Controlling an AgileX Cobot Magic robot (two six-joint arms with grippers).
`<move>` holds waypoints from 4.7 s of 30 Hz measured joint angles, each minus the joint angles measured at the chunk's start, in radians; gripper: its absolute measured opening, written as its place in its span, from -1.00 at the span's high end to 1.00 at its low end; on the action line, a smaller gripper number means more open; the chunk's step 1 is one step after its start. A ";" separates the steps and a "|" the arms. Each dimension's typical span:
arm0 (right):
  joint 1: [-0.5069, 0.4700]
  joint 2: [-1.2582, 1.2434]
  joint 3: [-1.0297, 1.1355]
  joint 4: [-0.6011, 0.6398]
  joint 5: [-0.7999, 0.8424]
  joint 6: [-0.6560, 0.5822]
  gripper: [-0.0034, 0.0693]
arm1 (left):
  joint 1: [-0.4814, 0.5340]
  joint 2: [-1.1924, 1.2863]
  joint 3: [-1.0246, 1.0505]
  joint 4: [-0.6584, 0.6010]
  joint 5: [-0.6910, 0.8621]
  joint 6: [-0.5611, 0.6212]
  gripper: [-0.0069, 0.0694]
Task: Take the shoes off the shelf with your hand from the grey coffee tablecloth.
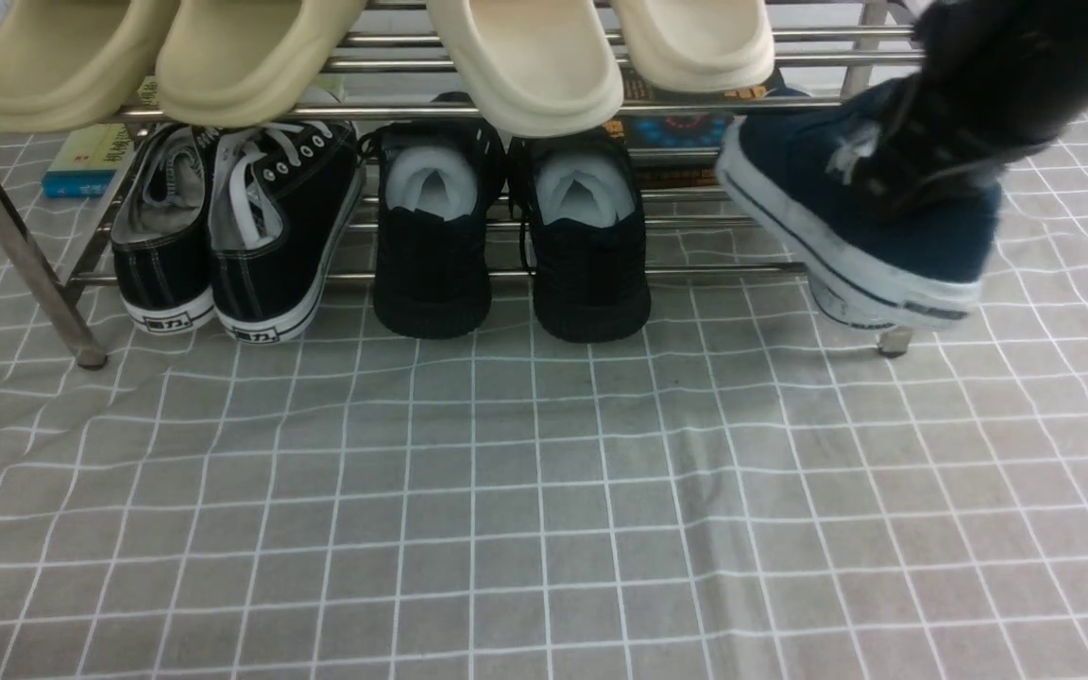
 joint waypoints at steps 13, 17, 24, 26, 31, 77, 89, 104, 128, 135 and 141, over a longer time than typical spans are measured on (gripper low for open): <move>0.000 -0.284 0.228 0.149 -0.002 0.076 0.79 | 0.000 0.000 0.000 0.000 0.000 0.000 0.19; 0.000 -0.380 0.384 0.230 -0.002 0.066 0.79 | 0.000 0.000 0.000 0.000 0.000 0.000 0.19; 0.081 -0.332 0.438 0.276 -0.003 0.019 0.79 | 0.000 0.000 0.000 0.000 0.000 0.000 0.19; 0.149 -0.302 0.438 0.261 -0.012 0.045 0.79 | 0.000 0.000 0.000 0.000 0.000 0.000 0.19; 0.292 -0.196 0.438 0.170 -0.069 0.148 0.79 | 0.000 0.000 0.000 0.000 0.000 0.000 0.19; 0.333 0.110 0.279 -0.038 -0.251 0.336 -0.42 | 0.000 0.000 0.000 0.000 0.000 0.000 0.19; 0.007 0.171 0.166 -0.196 -0.362 0.374 -0.53 | 0.000 0.000 0.000 0.000 0.000 0.000 0.19; -0.054 0.400 0.166 -0.417 -0.552 0.349 -0.38 | 0.000 0.000 0.000 0.000 0.000 0.000 0.19; 0.109 0.128 0.312 -0.059 -0.031 0.285 0.84 | 0.000 0.000 0.000 0.000 0.000 0.000 0.19; 0.171 0.128 0.348 -0.021 -0.056 0.343 0.84 | 0.000 0.000 0.000 0.000 0.000 0.000 0.19; 0.171 0.128 0.374 -0.055 -0.095 0.397 0.84 | 0.000 0.000 0.000 0.000 0.000 0.000 0.19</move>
